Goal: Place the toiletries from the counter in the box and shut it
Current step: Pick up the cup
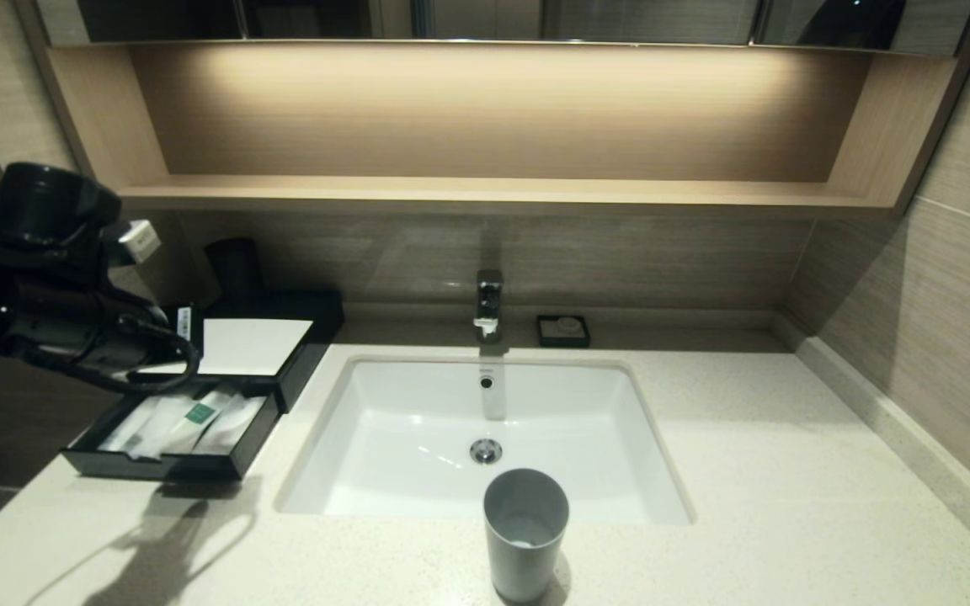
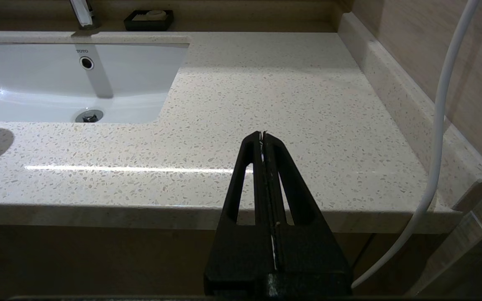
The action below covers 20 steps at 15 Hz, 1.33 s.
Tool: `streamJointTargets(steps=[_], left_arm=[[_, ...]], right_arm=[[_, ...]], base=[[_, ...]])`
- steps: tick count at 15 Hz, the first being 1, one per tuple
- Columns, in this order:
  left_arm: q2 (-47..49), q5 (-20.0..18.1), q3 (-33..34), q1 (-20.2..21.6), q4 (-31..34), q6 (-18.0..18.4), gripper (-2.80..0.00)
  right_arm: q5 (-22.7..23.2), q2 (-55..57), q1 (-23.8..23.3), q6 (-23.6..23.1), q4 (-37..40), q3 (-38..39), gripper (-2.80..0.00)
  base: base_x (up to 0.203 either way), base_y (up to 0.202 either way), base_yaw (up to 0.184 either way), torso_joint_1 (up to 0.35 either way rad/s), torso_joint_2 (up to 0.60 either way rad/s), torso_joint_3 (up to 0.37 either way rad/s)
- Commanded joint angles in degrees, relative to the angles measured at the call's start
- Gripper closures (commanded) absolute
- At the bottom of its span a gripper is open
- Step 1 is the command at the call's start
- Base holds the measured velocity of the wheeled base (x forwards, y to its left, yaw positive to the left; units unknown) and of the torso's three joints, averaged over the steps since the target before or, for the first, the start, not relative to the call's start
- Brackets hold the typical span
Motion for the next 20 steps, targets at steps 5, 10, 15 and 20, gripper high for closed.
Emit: streamJointTargets(steps=[5,10,15,20], left_arm=[[-1.12,0.39,-1.86,-13.29,2.6,-5.04,0.0],[0.74,0.76,-11.28,-17.63,15.01,-8.01,0.0],[5.09,1.6,-18.74,-23.56,27.58,-13.4,0.0],[7.31,3.05,-21.66,-31.28,29.56,-20.01,0.0]], right_arm=[[0.01,0.0,0.01,-0.01,-0.02,0.09,0.0],[0.01,-0.09,0.01,-0.01,-0.02,0.09,0.0],[0.01,-0.09,0.01,-0.01,-0.02,0.09,0.0],[0.01,-0.01,0.03,-0.01,-0.02,0.09,0.0]], base=[[0.0,0.0,0.0,0.0,0.0,0.0],[0.0,0.0,0.0,0.0,0.0,0.0],[0.0,0.0,0.0,0.0,0.0,0.0],[0.0,0.0,0.0,0.0,0.0,0.0]])
